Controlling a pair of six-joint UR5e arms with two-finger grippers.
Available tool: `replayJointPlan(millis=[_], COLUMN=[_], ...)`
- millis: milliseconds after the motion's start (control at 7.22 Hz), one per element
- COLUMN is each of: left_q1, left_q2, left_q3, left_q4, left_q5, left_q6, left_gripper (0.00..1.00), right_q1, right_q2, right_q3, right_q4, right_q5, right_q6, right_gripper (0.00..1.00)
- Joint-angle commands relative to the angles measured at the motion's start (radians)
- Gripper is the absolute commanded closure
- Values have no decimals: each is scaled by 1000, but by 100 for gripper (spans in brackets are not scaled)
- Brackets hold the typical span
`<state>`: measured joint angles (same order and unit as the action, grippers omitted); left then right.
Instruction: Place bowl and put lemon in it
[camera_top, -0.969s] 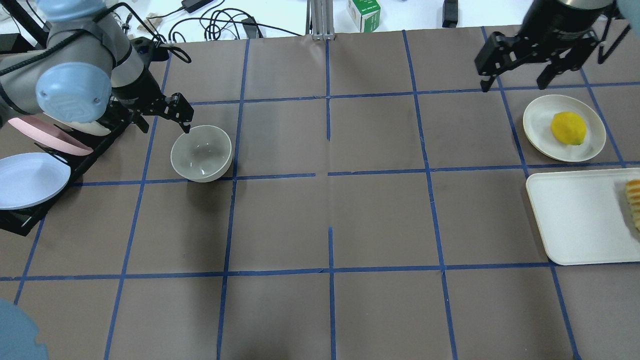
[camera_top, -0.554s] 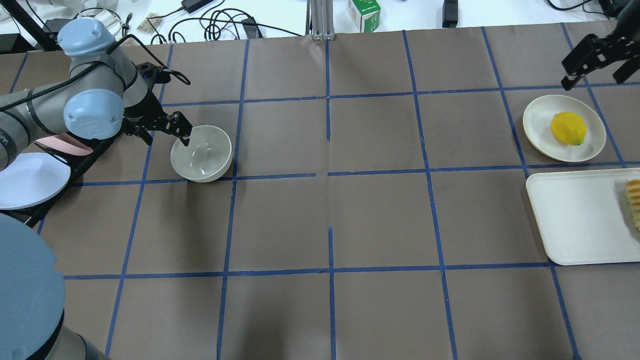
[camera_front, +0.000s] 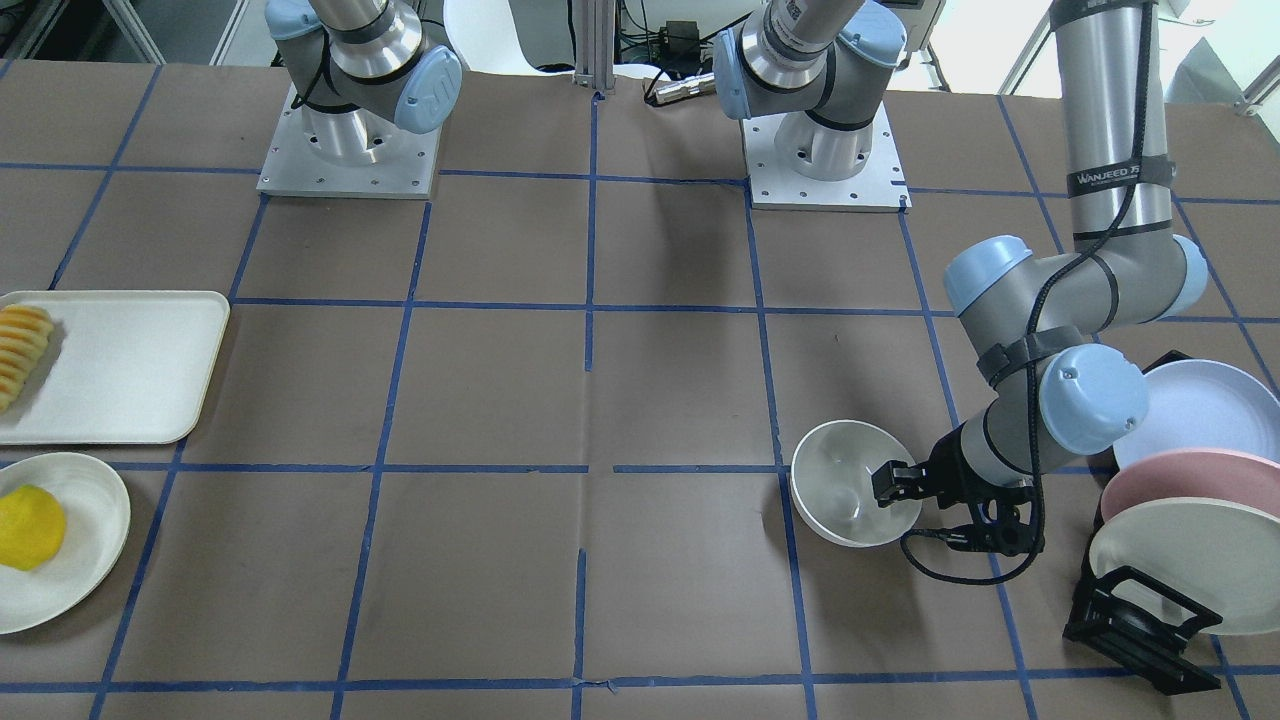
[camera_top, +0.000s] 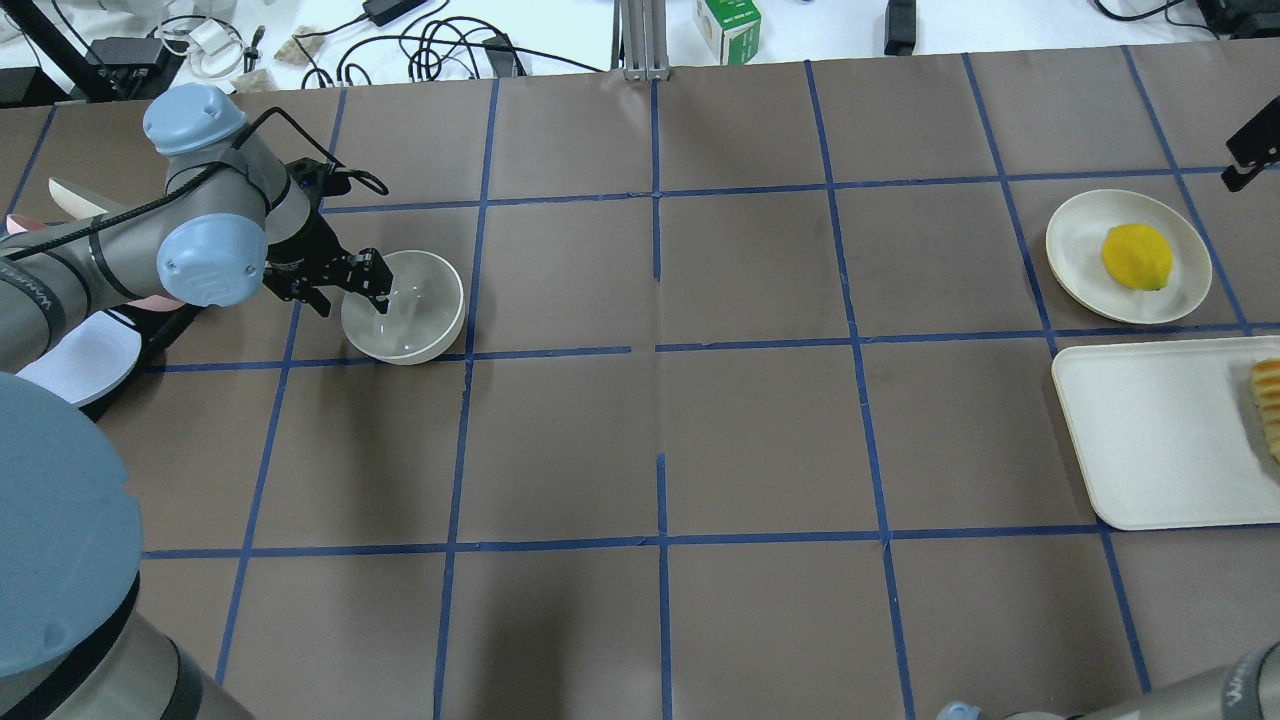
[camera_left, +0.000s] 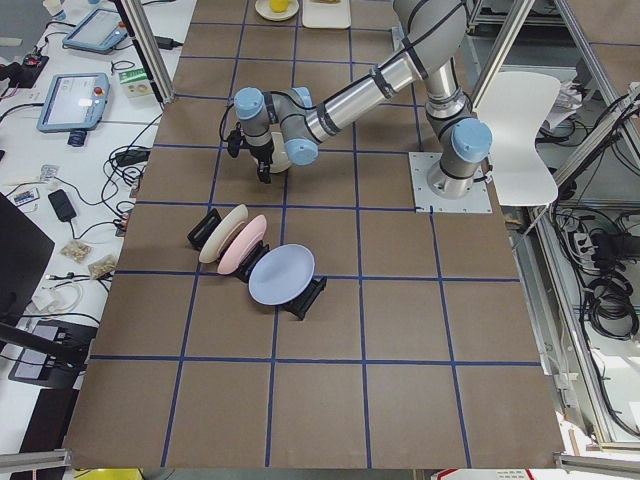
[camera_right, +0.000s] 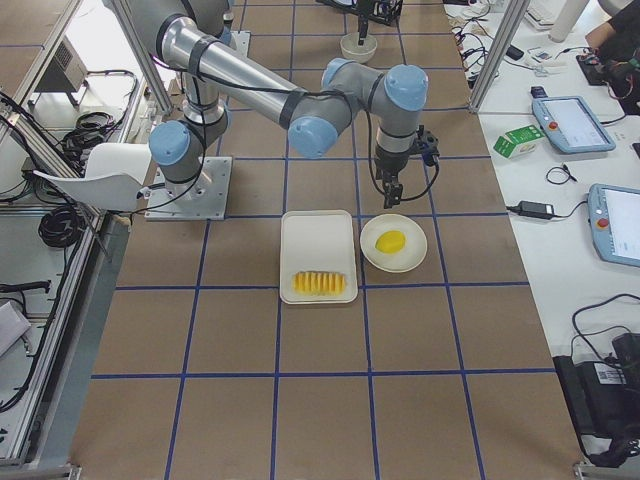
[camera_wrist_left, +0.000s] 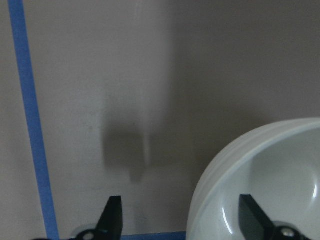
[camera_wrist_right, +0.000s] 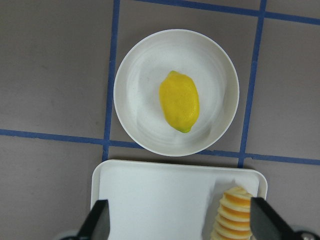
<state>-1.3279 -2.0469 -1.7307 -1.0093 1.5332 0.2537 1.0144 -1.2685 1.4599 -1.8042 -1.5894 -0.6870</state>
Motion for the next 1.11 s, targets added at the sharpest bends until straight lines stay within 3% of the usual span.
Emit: replayJointPlan(millis=[0, 138, 554, 969], left_q1=[1, 3, -26, -285], left_q2=[-2, -1, 51, 82], left_q3=[2, -3, 35, 51], left_q4=[0, -2, -95, -104], left_q5=[-48, -51, -47, -85], left_q6=[-7, -7, -58, -349], left_gripper=[100, 100, 100, 100], right_q1=[-2, -2, 18, 19], right_q2=[189, 261, 284, 307], right_q3=[3, 0, 10, 23], right_q4=[-189, -210, -190, -207], right_q5=[2, 3, 23, 23], right_q6=[-44, -55, -55, -78], right_gripper=[0, 0, 0, 5])
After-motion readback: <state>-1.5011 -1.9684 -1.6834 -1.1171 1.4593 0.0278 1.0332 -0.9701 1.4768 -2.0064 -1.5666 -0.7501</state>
